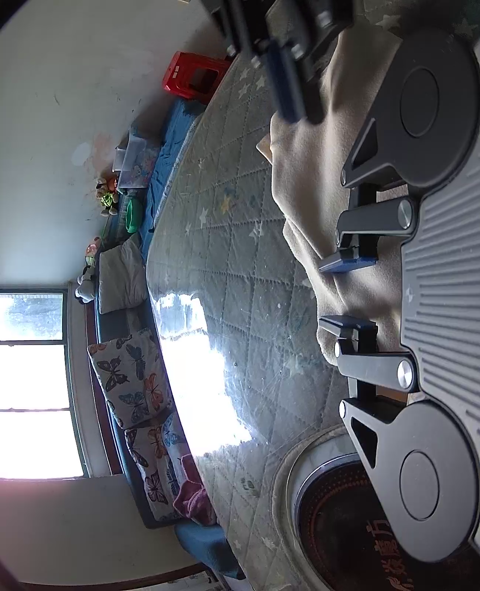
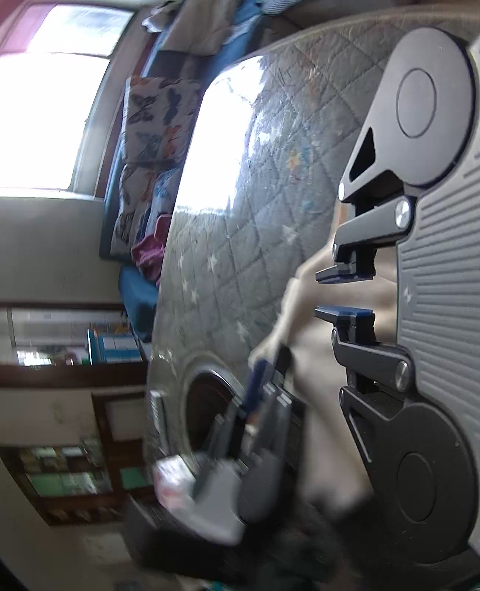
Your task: Fold clothes
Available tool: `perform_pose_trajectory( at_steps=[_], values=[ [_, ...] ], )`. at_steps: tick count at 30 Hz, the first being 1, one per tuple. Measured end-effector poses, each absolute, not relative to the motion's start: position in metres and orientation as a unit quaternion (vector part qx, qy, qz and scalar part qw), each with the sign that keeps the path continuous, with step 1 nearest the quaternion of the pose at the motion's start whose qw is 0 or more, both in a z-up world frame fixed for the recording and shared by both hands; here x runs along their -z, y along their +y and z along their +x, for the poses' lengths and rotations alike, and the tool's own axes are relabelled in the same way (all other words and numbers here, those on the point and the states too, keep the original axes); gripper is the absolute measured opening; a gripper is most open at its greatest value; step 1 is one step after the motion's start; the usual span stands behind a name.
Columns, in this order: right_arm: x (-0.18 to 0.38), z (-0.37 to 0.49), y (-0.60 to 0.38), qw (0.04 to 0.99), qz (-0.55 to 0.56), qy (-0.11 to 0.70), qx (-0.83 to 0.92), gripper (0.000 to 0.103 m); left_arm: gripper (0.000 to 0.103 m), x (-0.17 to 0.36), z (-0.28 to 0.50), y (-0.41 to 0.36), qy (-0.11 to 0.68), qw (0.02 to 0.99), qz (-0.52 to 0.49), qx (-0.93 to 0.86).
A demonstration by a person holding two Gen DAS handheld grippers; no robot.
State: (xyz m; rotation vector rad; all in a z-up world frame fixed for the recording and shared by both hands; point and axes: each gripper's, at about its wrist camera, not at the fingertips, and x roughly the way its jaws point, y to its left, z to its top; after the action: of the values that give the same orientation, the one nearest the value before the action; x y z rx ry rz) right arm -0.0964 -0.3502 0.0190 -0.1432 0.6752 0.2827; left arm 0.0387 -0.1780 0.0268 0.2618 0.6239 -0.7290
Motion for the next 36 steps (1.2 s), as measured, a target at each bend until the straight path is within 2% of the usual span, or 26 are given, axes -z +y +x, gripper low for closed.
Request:
perform_pose_trajectory(
  at_steps=[6,11,17,23,25,36],
  values=[
    [-0.001,-0.122,-0.361,0.930,-0.080,0.344,-0.101,0.013,0.033,-0.025,0.036,-0.180,0.293,0.884,0.133,0.340],
    [-0.016,-0.134,-0.366,0.940,-0.071,0.319,-0.093,0.013,0.035,-0.028,0.031,-0.180,0.285,0.889,0.134,0.332],
    [-0.029,-0.141,-0.381,0.945,-0.071,0.309,-0.085,0.014,0.032,-0.048,-0.022,-0.188,0.243,0.870,0.141,0.404],
    [-0.035,-0.121,-0.390,0.941,-0.044,0.314,-0.119,0.014,0.031,-0.039,-0.065,-0.220,0.227,0.829,0.178,0.479],
    [-0.033,-0.110,-0.389,0.936,-0.038,0.322,-0.137,0.014,0.027,-0.034,-0.070,-0.226,0.231,0.821,0.184,0.490],
    [-0.003,-0.070,-0.387,0.913,-0.034,0.372,-0.165,0.016,0.028,-0.015,-0.093,-0.235,0.225,0.794,0.189,0.533]
  ],
)
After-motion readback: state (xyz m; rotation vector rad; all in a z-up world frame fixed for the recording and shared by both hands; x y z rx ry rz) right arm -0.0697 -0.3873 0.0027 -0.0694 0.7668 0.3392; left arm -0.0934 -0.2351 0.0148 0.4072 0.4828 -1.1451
